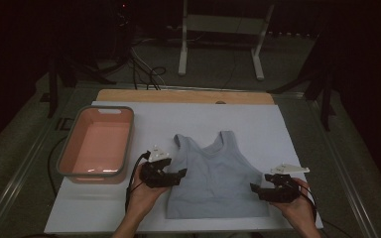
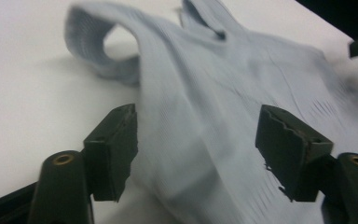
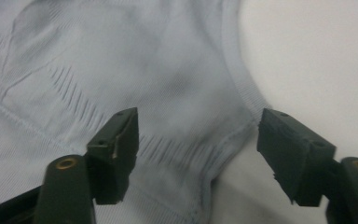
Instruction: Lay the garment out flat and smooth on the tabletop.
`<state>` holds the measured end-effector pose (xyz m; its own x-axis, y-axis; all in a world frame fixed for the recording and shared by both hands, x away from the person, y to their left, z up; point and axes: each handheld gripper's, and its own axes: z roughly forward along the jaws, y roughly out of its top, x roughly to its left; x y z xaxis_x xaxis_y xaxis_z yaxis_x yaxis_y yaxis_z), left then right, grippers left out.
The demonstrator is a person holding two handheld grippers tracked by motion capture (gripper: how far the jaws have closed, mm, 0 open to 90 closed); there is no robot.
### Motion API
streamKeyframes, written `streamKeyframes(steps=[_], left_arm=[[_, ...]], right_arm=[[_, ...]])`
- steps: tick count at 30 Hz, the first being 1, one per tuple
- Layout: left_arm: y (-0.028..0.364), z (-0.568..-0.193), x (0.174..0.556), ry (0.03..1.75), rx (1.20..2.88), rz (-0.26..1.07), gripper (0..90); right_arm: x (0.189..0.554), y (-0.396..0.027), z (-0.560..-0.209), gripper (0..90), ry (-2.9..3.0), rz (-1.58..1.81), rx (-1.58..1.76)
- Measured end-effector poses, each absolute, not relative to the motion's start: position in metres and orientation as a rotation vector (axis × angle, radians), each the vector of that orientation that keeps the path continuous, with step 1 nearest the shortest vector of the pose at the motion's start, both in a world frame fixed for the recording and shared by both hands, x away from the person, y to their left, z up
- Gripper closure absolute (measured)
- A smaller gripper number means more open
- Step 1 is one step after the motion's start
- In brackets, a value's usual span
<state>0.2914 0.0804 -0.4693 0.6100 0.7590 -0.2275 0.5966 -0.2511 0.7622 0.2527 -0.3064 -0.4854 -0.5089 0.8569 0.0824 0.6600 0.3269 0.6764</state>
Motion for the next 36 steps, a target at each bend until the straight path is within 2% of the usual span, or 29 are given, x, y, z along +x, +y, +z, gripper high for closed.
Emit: streamKeyframes(steps=[4, 13, 19, 24, 26, 27, 29, 31, 33, 36], left_arm=[[0.079, -0.466, 0.308, 1.089, 1.917, 0.217, 26.5], [0.074, -0.460, 0.341, 1.121, 1.886, 0.188, 25.7], [0.065, -0.464, 0.364, 1.154, 1.904, 0.163, 28.0], [0.063, -0.473, 0.380, 1.203, 1.878, 0.089, 32.0], [0.063, -0.476, 0.384, 1.222, 1.868, 0.072, 38.6], [0.062, -0.477, 0.384, 1.226, 1.873, 0.072, 44.8], [0.061, -0.477, 0.384, 1.204, 1.890, 0.079, 63.2], [0.059, -0.475, 0.380, 1.169, 1.905, 0.086, 74.8], [0.056, -0.470, 0.374, 1.127, 1.919, 0.106, 81.3], [0.051, -0.462, 0.363, 1.064, 1.927, 0.122, 82.9]], right_arm=[[0.253, -0.306, -0.486, 23.9, 2.274, 0.969, 1.358], [0.252, -0.306, -0.486, 23.2, 2.239, 0.958, 1.340], [0.251, -0.306, -0.486, 23.2, 2.225, 0.959, 1.335], [0.250, -0.307, -0.485, 23.2, 2.215, 0.959, 1.339], [0.251, -0.307, -0.485, 23.4, 2.213, 0.958, 1.337], [0.251, -0.306, -0.485, 23.5, 2.213, 0.961, 1.337], [0.250, -0.305, -0.484, 23.9, 2.209, 0.962, 1.332], [0.251, -0.304, -0.483, 24.5, 2.205, 0.969, 1.325], [0.253, -0.302, -0.481, 24.7, 2.204, 0.977, 1.316], [0.256, -0.296, -0.477, 24.8, 2.203, 0.991, 1.299]])
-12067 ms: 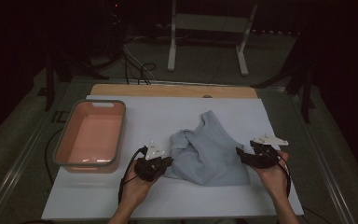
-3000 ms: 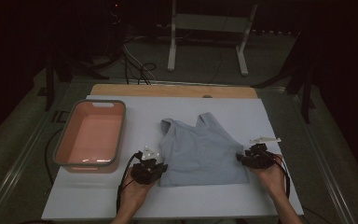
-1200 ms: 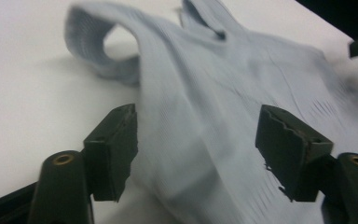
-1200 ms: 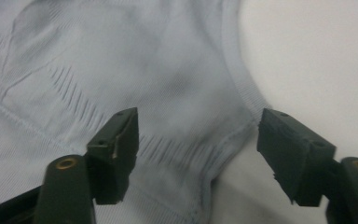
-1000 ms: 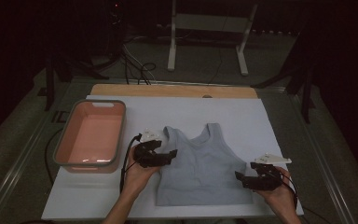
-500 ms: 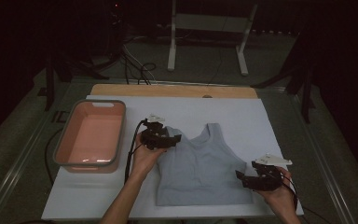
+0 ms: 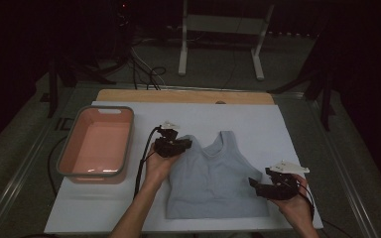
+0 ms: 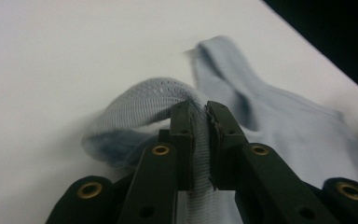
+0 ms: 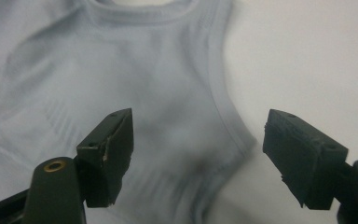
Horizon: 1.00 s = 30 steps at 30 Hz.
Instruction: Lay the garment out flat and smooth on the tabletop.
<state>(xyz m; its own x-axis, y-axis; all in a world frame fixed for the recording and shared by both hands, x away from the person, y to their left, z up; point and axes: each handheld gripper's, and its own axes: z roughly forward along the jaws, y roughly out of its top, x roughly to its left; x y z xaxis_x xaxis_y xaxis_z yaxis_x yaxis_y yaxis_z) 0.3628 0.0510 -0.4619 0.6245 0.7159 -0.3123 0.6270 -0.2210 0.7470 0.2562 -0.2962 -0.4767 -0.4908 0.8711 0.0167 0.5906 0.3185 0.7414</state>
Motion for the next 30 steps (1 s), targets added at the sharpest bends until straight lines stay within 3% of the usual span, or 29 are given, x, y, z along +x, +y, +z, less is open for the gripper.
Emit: streamKeyframes(steps=[6, 15, 26, 30], left_arm=[[0.038, -0.452, 0.331, 0.940, 1.942, 0.139, 82.9], [0.022, -0.470, 0.288, 0.835, 2.032, 0.186, 82.3], [0.015, -0.488, 0.266, 0.782, 2.072, 0.179, 82.2], [0.015, -0.491, 0.265, 0.776, 2.080, 0.169, 82.0]], right_arm=[[0.267, -0.279, -0.463, 27.5, 2.194, 1.050, 1.241], [0.279, -0.247, -0.447, 37.0, 2.198, 1.138, 1.181], [0.293, -0.198, -0.453, 51.6, 2.302, 1.192, 1.125], [0.299, -0.184, -0.460, 53.2, 2.363, 1.219, 1.140]])
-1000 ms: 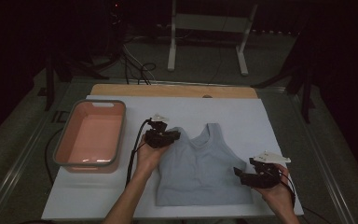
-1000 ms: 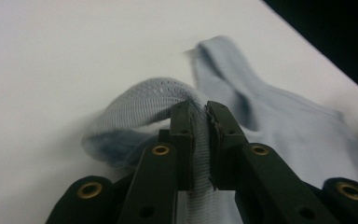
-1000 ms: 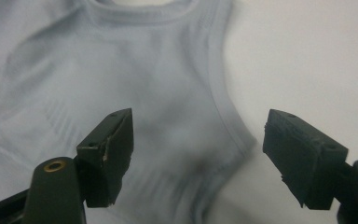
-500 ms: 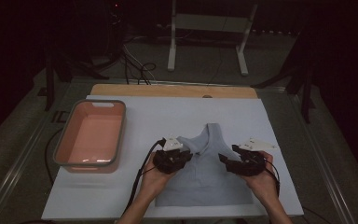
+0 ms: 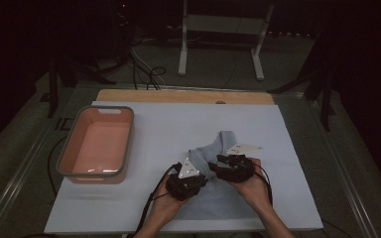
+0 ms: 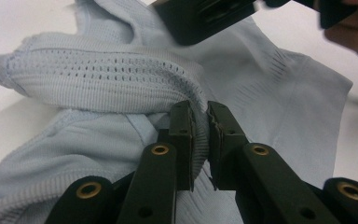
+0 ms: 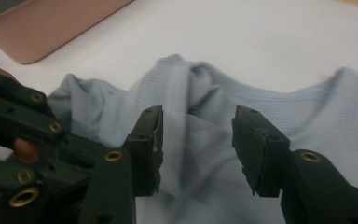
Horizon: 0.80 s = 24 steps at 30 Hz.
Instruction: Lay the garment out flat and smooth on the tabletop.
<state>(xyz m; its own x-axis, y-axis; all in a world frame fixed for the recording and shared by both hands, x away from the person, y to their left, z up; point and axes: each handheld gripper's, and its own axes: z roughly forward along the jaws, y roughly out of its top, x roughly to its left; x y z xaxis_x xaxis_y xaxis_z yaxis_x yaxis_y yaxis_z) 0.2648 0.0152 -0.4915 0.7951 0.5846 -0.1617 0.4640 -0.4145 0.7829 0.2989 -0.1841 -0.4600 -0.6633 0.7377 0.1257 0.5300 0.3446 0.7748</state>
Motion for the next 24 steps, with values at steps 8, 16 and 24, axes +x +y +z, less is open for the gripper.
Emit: streamKeyframes(steps=[8, 16, 24], left_arm=[[0.014, -0.493, 0.265, 0.771, 2.080, 0.159, 80.4], [0.025, -0.484, 0.265, 0.761, 2.038, 0.157, 69.3], [0.046, -0.464, 0.269, 0.787, 1.969, 0.230, 66.4]], right_arm=[[0.306, -0.166, -0.469, 54.6, 2.471, 1.211, 1.146], [0.302, -0.169, -0.466, 84.1, 2.480, 1.200, 1.112], [0.295, -0.191, -0.452, 84.0, 2.393, 1.249, 1.130]])
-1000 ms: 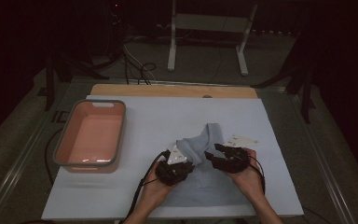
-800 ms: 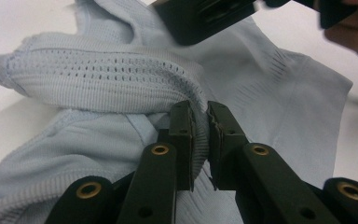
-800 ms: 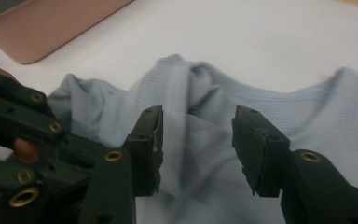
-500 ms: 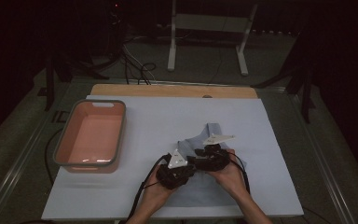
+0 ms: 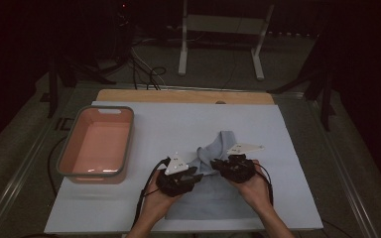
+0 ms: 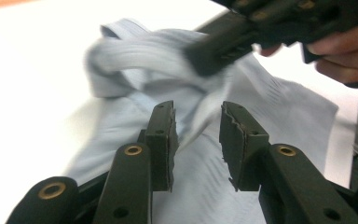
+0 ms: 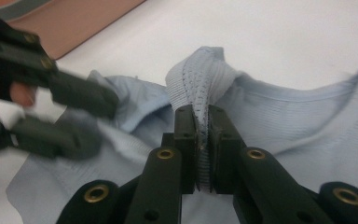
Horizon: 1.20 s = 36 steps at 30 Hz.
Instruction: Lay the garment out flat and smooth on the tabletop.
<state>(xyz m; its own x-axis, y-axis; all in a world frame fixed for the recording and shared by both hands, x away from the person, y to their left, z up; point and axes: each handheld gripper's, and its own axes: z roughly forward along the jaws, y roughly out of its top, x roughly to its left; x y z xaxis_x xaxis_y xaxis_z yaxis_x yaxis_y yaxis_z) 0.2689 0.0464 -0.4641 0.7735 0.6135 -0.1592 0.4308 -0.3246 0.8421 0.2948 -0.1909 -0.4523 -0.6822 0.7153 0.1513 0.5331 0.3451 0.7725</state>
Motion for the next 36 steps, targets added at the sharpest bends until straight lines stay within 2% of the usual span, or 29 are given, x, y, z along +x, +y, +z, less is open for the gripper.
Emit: streamKeyframes(steps=[8, 17, 18, 22, 24, 29, 30, 32, 36], left_arm=[[0.053, -0.451, 0.292, 0.865, 1.936, 0.288, 66.1], [0.031, -0.463, 0.312, 0.881, 2.050, 0.229, 58.4], [0.029, -0.466, 0.311, 0.881, 2.066, 0.226, 59.7], [0.027, -0.469, 0.306, 0.865, 2.116, 0.230, 80.2], [0.027, -0.470, 0.302, 0.849, 2.125, 0.221, 85.3], [0.025, -0.473, 0.296, 0.818, 2.153, 0.215, 87.8], [0.025, -0.473, 0.296, 0.818, 2.153, 0.215, 87.8], [0.023, -0.475, 0.295, 0.813, 2.157, 0.212, 87.8], [0.021, -0.479, 0.295, 0.819, 2.161, 0.206, 87.9]], right_arm=[[0.287, -0.199, -0.450, 83.7, 2.370, 1.239, 1.120], [0.279, -0.202, -0.444, 83.0, 2.328, 1.241, 1.086], [0.278, -0.203, -0.443, 82.6, 2.322, 1.236, 1.090], [0.275, -0.209, -0.445, 80.7, 2.318, 1.180, 1.088], [0.275, -0.212, -0.448, 79.5, 2.332, 1.154, 1.098], [0.279, -0.216, -0.455, 62.9, 2.342, 1.086, 1.126], [0.279, -0.216, -0.455, 62.9, 2.342, 1.086, 1.126], [0.282, -0.215, -0.451, 53.8, 2.319, 1.112, 1.134], [0.288, -0.209, -0.445, 49.7, 2.302, 1.150, 1.132]])
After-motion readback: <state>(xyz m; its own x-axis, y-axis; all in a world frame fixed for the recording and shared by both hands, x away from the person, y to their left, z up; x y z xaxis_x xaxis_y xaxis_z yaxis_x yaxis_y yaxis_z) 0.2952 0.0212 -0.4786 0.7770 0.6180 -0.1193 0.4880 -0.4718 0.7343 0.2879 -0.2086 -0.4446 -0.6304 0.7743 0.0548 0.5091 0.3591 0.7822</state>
